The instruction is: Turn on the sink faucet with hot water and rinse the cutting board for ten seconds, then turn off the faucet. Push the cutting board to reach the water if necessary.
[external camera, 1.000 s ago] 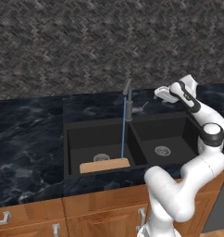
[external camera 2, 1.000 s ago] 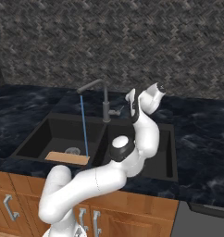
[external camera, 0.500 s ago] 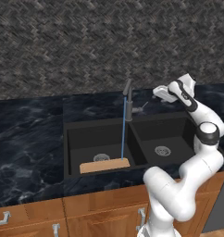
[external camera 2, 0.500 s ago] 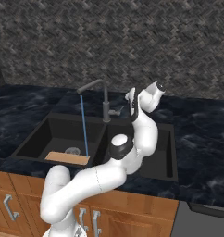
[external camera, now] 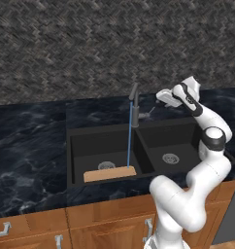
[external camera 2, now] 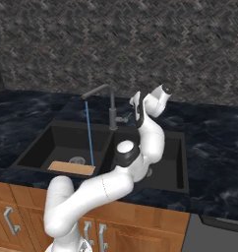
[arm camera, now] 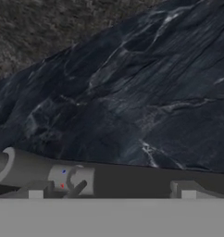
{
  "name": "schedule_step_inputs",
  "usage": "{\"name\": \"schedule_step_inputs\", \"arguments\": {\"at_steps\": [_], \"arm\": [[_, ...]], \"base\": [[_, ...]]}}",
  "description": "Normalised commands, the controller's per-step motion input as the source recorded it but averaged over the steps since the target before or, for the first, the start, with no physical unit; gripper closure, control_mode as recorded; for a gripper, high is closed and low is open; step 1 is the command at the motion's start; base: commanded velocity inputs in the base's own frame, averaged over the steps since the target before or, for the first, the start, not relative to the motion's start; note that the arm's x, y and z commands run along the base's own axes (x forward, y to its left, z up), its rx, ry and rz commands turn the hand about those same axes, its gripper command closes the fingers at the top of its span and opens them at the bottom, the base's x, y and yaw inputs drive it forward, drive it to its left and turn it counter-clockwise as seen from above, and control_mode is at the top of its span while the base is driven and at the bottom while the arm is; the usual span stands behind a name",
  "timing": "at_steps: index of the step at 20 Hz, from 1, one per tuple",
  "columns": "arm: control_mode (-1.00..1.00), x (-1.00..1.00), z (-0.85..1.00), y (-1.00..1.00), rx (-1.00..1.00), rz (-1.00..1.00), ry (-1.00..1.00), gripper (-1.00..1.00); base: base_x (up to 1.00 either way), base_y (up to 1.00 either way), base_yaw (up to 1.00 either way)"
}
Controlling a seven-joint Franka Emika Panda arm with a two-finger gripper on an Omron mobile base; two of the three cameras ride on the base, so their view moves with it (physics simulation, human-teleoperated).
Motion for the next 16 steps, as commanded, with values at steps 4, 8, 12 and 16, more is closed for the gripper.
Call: {"name": "schedule_step_inputs", "arguments": {"at_steps": [4,8,12,16], "arm": [[-1.0,0.05,-0.01,0.1,0.0,0.0,0.08,-1.0],[-1.0,0.0,0.0,0.0,0.0,0.0,0.02,-1.0],[-1.0,0.0,0.0,0.0,0.0,0.0,0.0,-1.0],[-1.0,0.0,0.0,0.0,0.0,0.0,0.0,-1.0]], "base": [[0.0,0.0,0.0],[0.0,0.0,0.0],[0.0,0.0,0.0],[0.0,0.0,0.0]]}}
